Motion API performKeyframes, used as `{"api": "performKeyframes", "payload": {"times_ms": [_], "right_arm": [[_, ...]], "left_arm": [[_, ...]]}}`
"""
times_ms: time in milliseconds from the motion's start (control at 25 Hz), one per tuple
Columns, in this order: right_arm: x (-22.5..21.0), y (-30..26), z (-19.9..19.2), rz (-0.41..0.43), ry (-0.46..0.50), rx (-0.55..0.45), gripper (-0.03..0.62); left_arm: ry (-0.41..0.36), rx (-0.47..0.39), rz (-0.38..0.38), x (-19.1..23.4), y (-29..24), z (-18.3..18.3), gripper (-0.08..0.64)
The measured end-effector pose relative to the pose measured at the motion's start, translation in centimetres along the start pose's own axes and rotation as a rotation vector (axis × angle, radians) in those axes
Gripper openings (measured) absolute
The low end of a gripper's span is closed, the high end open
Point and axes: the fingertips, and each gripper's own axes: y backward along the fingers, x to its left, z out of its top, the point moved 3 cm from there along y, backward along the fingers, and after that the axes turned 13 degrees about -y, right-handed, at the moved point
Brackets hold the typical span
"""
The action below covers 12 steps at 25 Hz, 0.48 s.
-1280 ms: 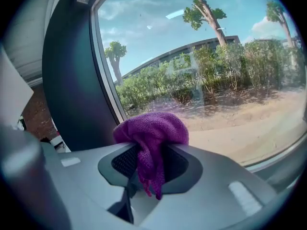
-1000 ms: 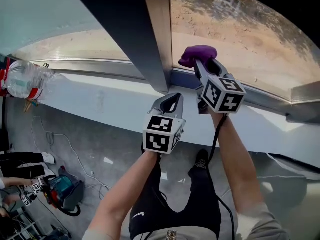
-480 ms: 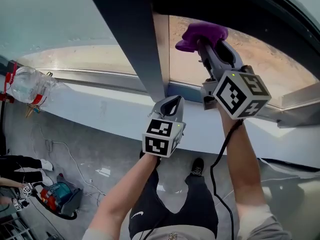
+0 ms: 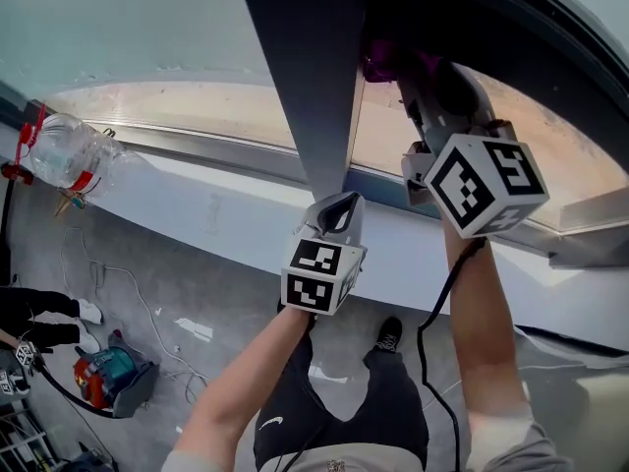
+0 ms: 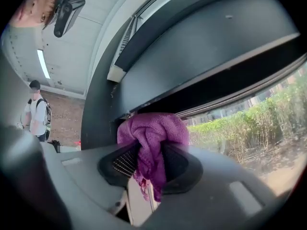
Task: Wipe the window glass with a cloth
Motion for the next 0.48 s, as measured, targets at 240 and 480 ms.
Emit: {"api": "performKeyframes", "payload": {"times_ms": [240, 480], "right_arm": [[0.9, -0.9, -1.1, 0.051, 0.026, 0.035, 0.147], [-0.7, -0.9, -5.7, 0.065, 0.01, 0.095, 0.146]], "left_arm": [[0.016, 0.019, 0.02, 0.5, 0.5, -1.3, 0.0], [0.04, 0.052, 0.031, 0.6, -0.3, -3.9, 0.0]]}}
